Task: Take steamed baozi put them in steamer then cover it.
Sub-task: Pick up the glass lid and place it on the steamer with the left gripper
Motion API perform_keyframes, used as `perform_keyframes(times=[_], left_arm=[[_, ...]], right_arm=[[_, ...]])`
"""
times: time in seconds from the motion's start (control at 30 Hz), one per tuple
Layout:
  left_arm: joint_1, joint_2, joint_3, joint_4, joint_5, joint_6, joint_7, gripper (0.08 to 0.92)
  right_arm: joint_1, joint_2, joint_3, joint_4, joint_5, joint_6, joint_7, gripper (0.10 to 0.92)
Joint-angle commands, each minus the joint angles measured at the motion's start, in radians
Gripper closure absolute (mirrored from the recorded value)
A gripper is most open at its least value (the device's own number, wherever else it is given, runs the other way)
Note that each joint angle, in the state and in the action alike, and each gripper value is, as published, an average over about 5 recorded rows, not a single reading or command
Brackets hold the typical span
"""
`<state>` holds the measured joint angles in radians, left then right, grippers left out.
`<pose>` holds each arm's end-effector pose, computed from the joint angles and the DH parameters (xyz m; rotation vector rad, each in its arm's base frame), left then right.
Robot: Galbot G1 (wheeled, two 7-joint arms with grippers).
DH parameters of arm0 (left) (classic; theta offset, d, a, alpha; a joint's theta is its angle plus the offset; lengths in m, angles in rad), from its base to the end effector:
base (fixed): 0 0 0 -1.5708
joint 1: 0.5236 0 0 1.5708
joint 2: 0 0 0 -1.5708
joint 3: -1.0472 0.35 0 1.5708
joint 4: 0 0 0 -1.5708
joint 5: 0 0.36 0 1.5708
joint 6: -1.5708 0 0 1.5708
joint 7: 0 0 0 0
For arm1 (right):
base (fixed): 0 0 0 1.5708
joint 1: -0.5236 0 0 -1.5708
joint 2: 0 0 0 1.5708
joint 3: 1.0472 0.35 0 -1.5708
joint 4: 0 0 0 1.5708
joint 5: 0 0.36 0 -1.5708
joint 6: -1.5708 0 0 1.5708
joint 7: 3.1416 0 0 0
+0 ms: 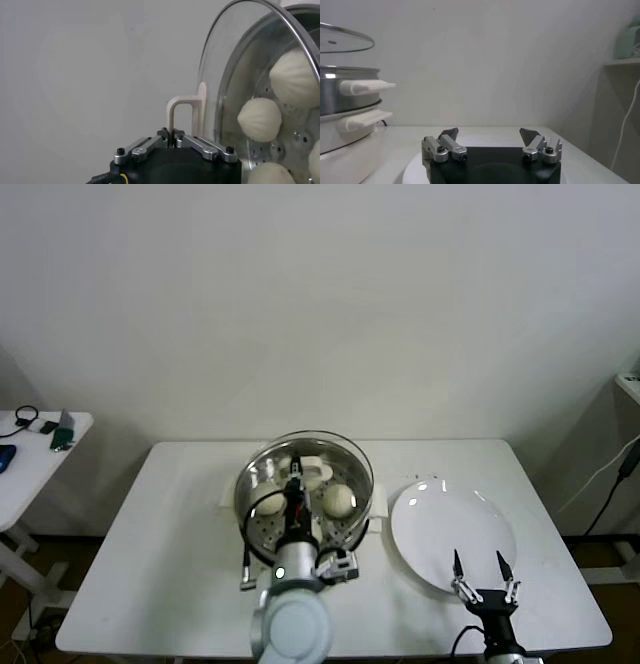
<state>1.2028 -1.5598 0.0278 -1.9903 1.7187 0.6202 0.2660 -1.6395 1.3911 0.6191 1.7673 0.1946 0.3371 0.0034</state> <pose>0.2449 -0.1700 -0.2462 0.1081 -2.2898 -2.0638 0.1413 -0.0831 -0.4196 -0.0878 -3.0957 0.0321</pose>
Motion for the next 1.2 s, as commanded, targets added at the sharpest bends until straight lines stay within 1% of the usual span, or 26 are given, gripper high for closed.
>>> perform_keyframes(times=[0.03,0.6,1.2], left_arm=[[0.000,-0.058,0.024,0.044,0.057,0.002,0.004,0.863],[-0.001,-0.017,-0.005,0.056,0.030,0.002,-0.005,0.863],[-0.015,-0.014,-0.020,0.106,0.011,0.006,-0.025,0.863]], right_arm=[[0.005,-0.001,0.000,-0.007,0.001,0.001,0.000,0.203],[0.019,-0.007,-0.003,-0.011,-0.005,-0.006,0.000,0.203],[0.015,-0.005,-0.002,-0.005,-0.014,-0.007,0.000,0.203]])
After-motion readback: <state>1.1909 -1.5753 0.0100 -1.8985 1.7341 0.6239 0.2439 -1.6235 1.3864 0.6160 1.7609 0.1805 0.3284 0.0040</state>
